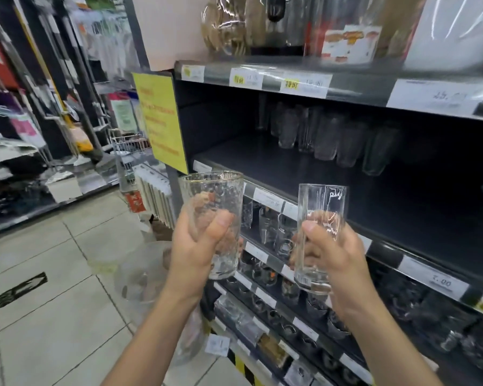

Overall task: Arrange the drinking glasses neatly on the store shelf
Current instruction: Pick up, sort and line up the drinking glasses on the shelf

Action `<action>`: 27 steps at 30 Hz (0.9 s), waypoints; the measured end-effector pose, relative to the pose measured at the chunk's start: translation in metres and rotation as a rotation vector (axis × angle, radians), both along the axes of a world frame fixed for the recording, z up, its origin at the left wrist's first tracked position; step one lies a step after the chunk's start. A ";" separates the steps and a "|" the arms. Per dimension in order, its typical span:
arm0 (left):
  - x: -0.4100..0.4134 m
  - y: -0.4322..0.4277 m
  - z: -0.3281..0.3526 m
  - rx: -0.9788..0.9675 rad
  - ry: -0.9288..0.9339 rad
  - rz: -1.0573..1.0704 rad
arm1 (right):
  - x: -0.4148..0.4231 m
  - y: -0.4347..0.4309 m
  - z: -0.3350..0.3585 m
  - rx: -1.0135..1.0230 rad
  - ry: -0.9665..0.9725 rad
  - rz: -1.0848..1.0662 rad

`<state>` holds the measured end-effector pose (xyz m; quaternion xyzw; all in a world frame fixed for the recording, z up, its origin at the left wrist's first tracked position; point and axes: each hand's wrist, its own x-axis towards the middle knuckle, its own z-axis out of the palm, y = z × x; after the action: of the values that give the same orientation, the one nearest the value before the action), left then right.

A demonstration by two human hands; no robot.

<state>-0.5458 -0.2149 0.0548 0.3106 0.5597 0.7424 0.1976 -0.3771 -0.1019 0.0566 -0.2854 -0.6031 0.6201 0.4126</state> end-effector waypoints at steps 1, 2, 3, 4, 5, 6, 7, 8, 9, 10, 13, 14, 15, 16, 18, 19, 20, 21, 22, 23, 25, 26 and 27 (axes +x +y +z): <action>-0.010 0.008 -0.001 0.007 0.012 -0.010 | -0.007 0.006 -0.001 0.006 -0.011 -0.017; -0.020 0.017 -0.002 0.018 0.017 -0.015 | -0.015 0.013 -0.002 0.012 -0.019 -0.031; -0.029 0.026 -0.003 0.026 0.011 -0.021 | -0.023 0.020 -0.003 0.015 -0.030 -0.045; -0.039 0.035 -0.005 0.031 0.007 -0.029 | -0.031 0.027 -0.004 0.013 -0.039 -0.059; -0.048 0.045 -0.006 0.033 0.007 -0.040 | -0.039 0.035 -0.005 0.010 -0.039 -0.073; -0.057 0.055 -0.007 0.032 0.018 -0.051 | -0.048 0.044 -0.006 0.005 -0.035 -0.088; -0.066 0.065 -0.007 0.025 0.035 -0.063 | -0.057 0.053 -0.007 -0.004 -0.035 -0.103; -0.075 0.076 -0.007 0.018 0.048 -0.079 | -0.066 0.062 -0.008 -0.022 -0.032 -0.117; -0.085 0.087 -0.007 0.012 0.048 -0.093 | -0.074 0.072 -0.008 -0.038 -0.021 -0.127; -0.097 0.097 -0.007 0.004 0.053 -0.101 | -0.082 0.081 -0.008 -0.048 -0.012 -0.139; -0.126 0.127 -0.005 -0.021 0.066 -0.127 | -0.103 0.105 -0.008 -0.073 0.003 -0.190; -0.135 0.137 -0.005 -0.016 0.076 -0.131 | -0.109 0.112 -0.007 -0.089 0.015 -0.209; -0.141 0.146 -0.003 -0.010 0.074 -0.145 | -0.113 0.120 -0.007 -0.093 0.022 -0.231; -0.147 0.156 -0.004 -0.002 0.065 -0.165 | -0.117 0.126 -0.005 -0.093 0.025 -0.252; -0.154 0.174 -0.004 0.013 0.037 -0.211 | -0.121 0.134 -0.003 -0.093 0.044 -0.288; -0.156 0.182 -0.004 0.011 0.023 -0.237 | -0.121 0.138 -0.002 -0.094 0.046 -0.310; -0.157 0.189 -0.005 0.009 0.016 -0.265 | -0.121 0.140 -0.002 -0.089 0.038 -0.338; -0.156 0.197 -0.004 0.011 0.012 -0.298 | -0.119 0.143 -0.003 -0.078 0.021 -0.371; -0.156 0.205 -0.005 0.009 0.008 -0.326 | -0.117 0.145 -0.003 -0.072 0.009 -0.403; -0.154 0.212 -0.006 0.002 0.005 -0.355 | -0.114 0.147 -0.005 -0.071 0.002 -0.437; -0.151 0.225 -0.009 -0.019 -0.010 -0.401 | -0.107 0.147 -0.008 -0.085 -0.003 -0.505; -0.149 0.232 -0.010 -0.030 -0.011 -0.423 | -0.104 0.145 -0.008 -0.084 -0.003 -0.534; -0.147 0.238 -0.012 -0.037 -0.016 -0.451 | -0.100 0.144 -0.008 -0.076 -0.001 -0.559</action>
<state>-0.6926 0.0230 0.0424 0.4184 0.4881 0.6714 0.3688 -0.4770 0.0418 0.0483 -0.4563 -0.4777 0.5042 0.5562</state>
